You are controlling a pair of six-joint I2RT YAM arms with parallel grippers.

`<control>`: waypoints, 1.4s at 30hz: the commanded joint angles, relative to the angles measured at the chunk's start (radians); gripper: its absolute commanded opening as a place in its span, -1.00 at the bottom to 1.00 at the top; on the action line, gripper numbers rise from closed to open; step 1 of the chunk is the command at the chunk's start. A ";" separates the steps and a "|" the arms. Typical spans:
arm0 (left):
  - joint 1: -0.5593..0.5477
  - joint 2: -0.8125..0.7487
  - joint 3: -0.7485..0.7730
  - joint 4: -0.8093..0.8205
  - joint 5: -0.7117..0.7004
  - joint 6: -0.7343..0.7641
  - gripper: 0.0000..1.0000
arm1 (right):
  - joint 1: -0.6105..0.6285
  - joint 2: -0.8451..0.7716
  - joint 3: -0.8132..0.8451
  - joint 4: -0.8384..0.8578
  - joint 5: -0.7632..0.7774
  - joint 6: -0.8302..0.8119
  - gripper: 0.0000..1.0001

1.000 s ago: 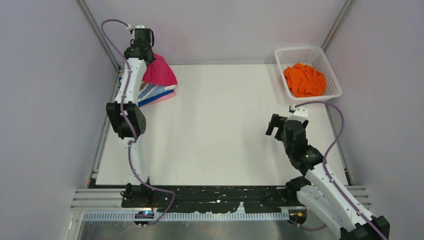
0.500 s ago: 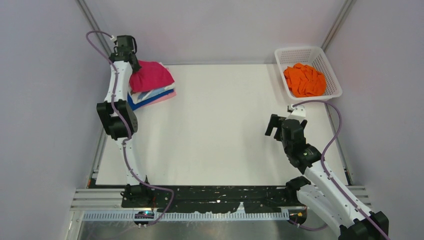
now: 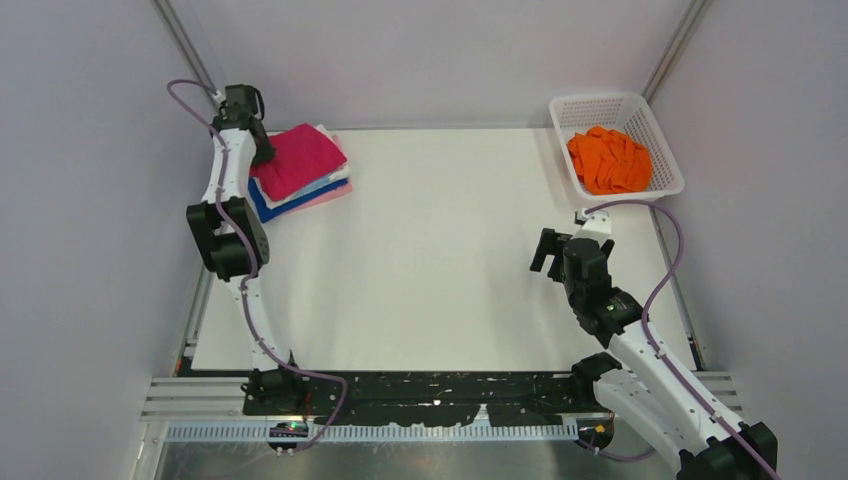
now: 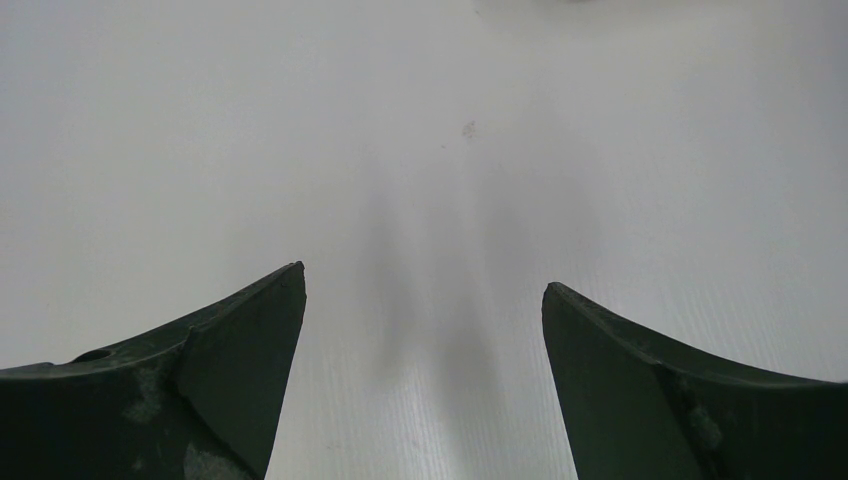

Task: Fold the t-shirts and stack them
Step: Put the neatly folded tshirt into the corner of the board with the left arm, then reset both arms

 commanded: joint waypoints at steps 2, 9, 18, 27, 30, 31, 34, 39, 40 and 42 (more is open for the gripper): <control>0.057 -0.047 -0.004 -0.042 -0.009 -0.014 0.15 | -0.005 0.002 0.029 0.019 0.027 0.012 0.91; 0.060 -0.137 -0.002 -0.047 0.031 -0.038 0.99 | -0.005 0.005 0.032 0.013 0.029 0.012 0.91; -0.006 -0.341 -0.192 0.092 0.206 -0.090 0.99 | -0.005 0.002 0.031 0.012 0.029 0.020 0.91; -0.248 -0.712 -0.681 0.371 0.190 -0.130 0.99 | -0.005 -0.006 0.032 0.015 -0.005 0.019 0.91; -0.317 -0.865 -0.911 0.456 0.183 -0.188 0.99 | -0.005 -0.027 0.025 0.018 -0.025 0.028 0.91; -0.349 -0.918 -0.995 0.497 0.186 -0.200 0.99 | -0.005 -0.031 0.024 0.020 -0.030 0.030 0.91; -0.474 -1.055 -1.196 0.540 0.138 -0.220 0.99 | -0.005 -0.057 0.011 0.021 -0.064 0.043 0.91; -0.630 -1.239 -1.517 0.584 0.086 -0.338 0.99 | -0.004 -0.090 -0.058 0.052 -0.115 0.083 0.91; -0.649 -1.270 -1.552 0.577 0.086 -0.361 0.99 | -0.004 -0.093 -0.068 0.067 -0.126 0.087 0.91; -0.677 -1.344 -1.618 0.571 0.087 -0.407 0.99 | -0.005 -0.099 -0.096 0.089 -0.157 0.098 0.91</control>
